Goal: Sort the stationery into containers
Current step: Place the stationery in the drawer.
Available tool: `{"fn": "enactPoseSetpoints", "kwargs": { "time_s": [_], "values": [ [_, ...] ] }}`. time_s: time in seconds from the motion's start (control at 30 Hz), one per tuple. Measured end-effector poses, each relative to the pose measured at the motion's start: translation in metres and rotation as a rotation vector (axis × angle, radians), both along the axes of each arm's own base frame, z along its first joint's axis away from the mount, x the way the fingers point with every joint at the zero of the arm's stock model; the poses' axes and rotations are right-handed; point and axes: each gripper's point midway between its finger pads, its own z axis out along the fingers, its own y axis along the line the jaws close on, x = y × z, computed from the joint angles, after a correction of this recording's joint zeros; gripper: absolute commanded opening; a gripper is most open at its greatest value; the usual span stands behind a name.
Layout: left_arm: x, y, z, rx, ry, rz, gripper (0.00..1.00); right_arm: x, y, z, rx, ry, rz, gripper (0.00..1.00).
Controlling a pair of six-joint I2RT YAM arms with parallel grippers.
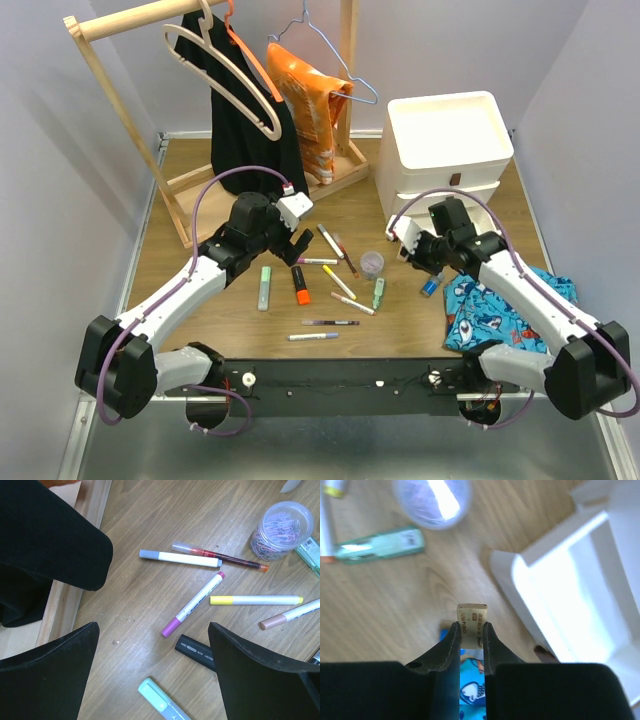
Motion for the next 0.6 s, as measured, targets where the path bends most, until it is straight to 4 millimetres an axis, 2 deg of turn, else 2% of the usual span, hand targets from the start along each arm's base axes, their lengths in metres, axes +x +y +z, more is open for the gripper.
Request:
{"fn": "enactPoseSetpoints", "kwargs": {
  "time_s": [0.13,0.27,0.5,0.6],
  "values": [
    [0.0,-0.001,0.001,-0.006,-0.001,0.002,0.99,0.028,-0.025,0.0,-0.019,-0.023,-0.112,0.13],
    [0.0,-0.001,0.001,-0.008,0.001,0.004,0.99,0.053,-0.039,0.005,-0.021,-0.049,-0.171,0.13],
    [0.0,-0.001,0.001,-0.015,0.008,0.009,0.99,0.073,-0.046,0.009,-0.027,-0.1,-0.196,0.14],
    [0.0,-0.001,0.001,-0.017,0.009,0.01,0.99,0.083,-0.045,0.01,-0.025,-0.132,-0.205,0.2]
  ]
}}
